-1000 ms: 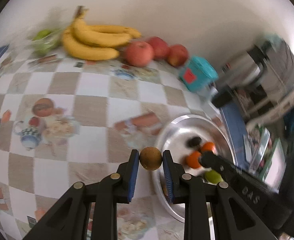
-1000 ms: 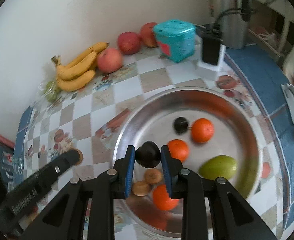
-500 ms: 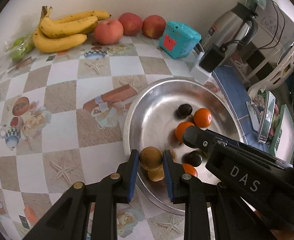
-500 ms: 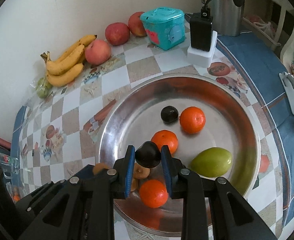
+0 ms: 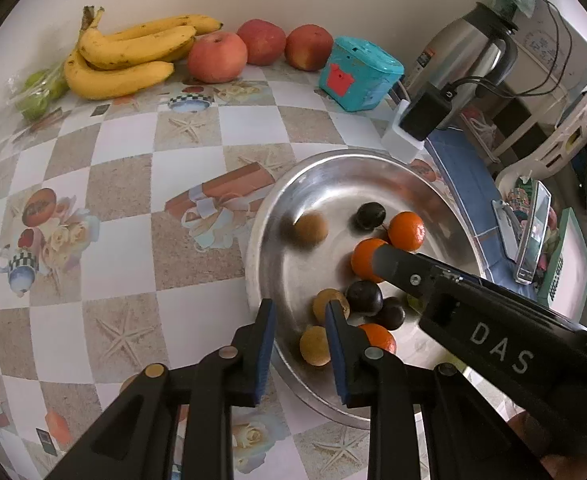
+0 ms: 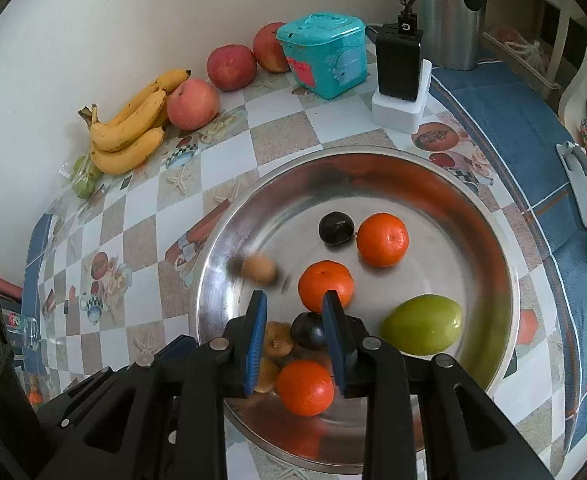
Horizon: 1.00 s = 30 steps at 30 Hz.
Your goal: Organize fruits
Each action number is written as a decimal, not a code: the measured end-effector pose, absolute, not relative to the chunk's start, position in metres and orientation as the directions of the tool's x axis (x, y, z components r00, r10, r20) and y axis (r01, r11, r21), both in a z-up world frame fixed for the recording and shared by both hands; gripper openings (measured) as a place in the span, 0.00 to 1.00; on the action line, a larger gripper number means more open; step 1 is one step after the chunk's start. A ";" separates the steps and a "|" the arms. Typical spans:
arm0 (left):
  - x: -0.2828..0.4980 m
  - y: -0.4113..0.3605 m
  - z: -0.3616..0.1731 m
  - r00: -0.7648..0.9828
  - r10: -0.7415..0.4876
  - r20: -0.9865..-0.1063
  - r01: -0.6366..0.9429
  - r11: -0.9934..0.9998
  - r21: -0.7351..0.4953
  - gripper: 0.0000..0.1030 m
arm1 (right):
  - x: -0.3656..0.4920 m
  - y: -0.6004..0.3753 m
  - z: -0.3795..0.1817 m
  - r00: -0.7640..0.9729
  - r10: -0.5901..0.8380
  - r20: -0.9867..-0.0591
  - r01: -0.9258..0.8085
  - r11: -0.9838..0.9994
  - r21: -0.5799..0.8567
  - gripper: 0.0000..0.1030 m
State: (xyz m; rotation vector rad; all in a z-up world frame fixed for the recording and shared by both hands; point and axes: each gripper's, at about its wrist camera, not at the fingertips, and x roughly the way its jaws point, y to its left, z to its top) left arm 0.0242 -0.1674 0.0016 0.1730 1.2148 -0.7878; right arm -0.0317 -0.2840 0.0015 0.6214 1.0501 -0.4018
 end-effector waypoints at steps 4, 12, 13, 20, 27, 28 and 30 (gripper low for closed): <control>0.034 -0.158 -0.001 0.136 -0.431 -0.892 0.580 0.765 -0.281 0.28 | -0.032 -0.284 0.002 0.446 -0.022 -0.895 0.588 0.761 0.275 0.29; 0.060 -0.127 -0.004 0.229 -0.322 -0.919 0.434 0.878 -0.200 0.28 | -0.029 -0.281 0.000 0.433 -0.024 -0.901 0.583 0.770 0.260 0.29; 0.063 -0.122 -0.003 0.244 -0.306 -0.920 0.416 0.890 -0.186 0.28 | -0.028 -0.280 0.001 0.433 -0.024 -0.901 0.581 0.772 0.258 0.29; 0.077 -0.096 0.004 0.280 -0.292 -0.915 0.340 0.921 -0.190 0.28 | -0.024 -0.274 0.002 0.431 -0.025 -0.902 0.559 0.792 0.245 0.29; 0.080 -0.093 -0.001 0.283 -0.233 -0.930 0.308 0.941 -0.141 0.72 | -0.021 -0.270 -0.001 0.413 -0.035 -0.910 0.555 0.802 0.221 0.67; 0.080 -0.093 -0.002 0.289 -0.224 -0.931 0.303 0.944 -0.133 0.72 | -0.021 -0.270 -0.001 0.413 -0.033 -0.910 0.551 0.804 0.221 0.67; 0.080 -0.091 -0.002 0.288 -0.214 -0.934 0.300 0.946 -0.124 0.72 | -0.019 -0.268 -0.002 0.412 -0.033 -0.910 0.544 0.811 0.217 0.68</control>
